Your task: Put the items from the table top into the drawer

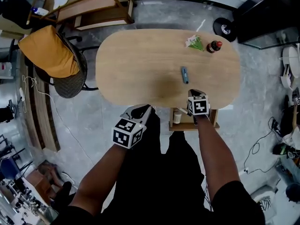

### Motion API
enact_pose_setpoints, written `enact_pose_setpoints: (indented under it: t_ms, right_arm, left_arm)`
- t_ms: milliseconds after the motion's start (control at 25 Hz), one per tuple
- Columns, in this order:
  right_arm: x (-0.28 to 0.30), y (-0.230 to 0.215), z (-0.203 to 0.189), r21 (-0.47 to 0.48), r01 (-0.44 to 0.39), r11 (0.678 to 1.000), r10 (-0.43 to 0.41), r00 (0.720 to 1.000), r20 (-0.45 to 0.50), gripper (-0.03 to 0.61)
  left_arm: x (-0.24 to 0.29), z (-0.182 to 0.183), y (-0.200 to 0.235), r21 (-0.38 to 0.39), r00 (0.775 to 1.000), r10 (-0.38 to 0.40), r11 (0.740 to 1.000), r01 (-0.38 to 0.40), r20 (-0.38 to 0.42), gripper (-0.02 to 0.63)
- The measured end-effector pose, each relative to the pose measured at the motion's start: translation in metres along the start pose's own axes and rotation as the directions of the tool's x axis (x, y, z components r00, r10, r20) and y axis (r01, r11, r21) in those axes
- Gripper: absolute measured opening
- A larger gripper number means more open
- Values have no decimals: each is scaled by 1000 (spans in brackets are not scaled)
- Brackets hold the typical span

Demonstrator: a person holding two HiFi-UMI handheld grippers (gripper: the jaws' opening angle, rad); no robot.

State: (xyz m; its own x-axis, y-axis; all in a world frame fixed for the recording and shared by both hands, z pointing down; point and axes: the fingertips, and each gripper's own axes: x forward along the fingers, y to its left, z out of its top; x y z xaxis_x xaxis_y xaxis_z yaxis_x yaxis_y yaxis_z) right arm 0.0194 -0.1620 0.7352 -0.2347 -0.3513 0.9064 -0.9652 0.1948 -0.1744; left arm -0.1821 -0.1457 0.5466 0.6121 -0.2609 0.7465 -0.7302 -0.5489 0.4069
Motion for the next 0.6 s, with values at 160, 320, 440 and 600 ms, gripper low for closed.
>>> enact_pose_setpoints:
  t_ms: [160, 320, 440, 600]
  right_arm:
    - [29, -18, 14, -105, 71, 992, -78, 995, -65, 11]
    - [54, -22, 21, -145, 66, 987, -86, 987, -136, 146]
    - [75, -27, 22, -126, 66, 990, -84, 986, -144, 146]
    - [97, -26, 21, -101, 67, 993, -82, 984, -158, 172]
  left_arm:
    - [1, -7, 21, 0, 998, -29, 1000, 29, -47, 2]
    - [0, -18, 37, 53, 993, -46, 997, 52, -109, 2]
    - [2, -20, 48, 38, 992, -48, 998, 52, -119, 2]
    - [0, -23, 62, 33, 990, -49, 998, 54, -133, 2]
